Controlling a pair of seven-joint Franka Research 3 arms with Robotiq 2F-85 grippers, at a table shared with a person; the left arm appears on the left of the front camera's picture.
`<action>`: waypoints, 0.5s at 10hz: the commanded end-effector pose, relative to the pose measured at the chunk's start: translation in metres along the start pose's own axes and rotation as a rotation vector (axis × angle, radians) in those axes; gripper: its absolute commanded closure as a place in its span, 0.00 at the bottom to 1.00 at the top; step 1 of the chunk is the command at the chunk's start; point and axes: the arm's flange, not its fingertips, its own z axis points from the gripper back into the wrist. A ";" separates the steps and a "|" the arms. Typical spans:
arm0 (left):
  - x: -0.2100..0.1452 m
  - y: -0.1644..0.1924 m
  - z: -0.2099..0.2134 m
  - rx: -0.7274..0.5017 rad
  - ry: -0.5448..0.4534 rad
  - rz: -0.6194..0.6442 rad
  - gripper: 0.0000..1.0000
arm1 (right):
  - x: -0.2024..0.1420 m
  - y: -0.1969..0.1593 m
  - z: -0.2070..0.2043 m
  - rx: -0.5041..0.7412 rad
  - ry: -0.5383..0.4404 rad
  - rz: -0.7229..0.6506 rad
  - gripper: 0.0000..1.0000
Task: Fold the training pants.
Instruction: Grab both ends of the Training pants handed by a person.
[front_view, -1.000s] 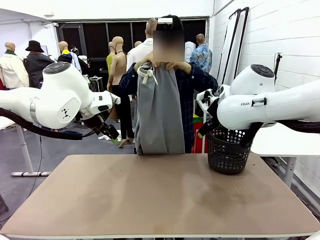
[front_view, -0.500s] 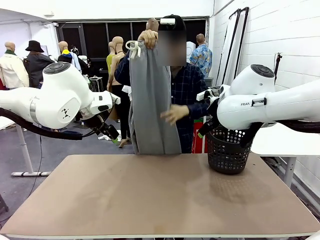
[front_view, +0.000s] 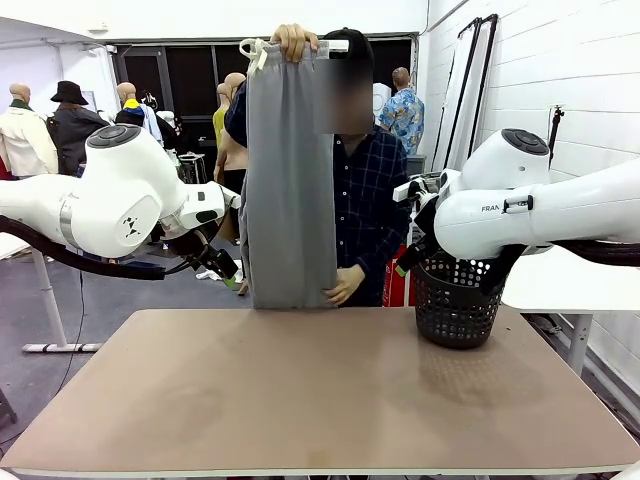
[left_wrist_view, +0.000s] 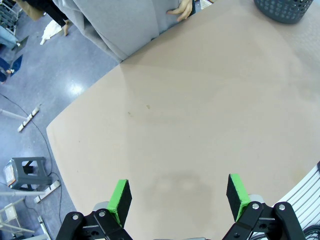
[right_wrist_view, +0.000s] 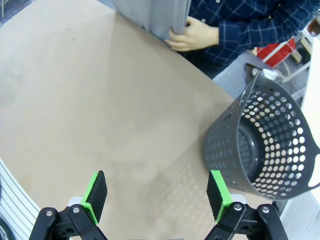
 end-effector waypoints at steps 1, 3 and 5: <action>0.000 0.001 0.000 -0.001 -0.001 -0.010 0.00 | 0.000 -0.001 0.000 0.001 -0.001 -0.002 0.00; 0.000 0.001 0.000 -0.001 -0.001 -0.010 0.00 | 0.000 -0.001 0.000 0.001 -0.001 -0.002 0.00; 0.000 0.001 0.000 -0.001 -0.001 -0.010 0.00 | 0.000 -0.001 0.000 0.001 -0.001 -0.002 0.00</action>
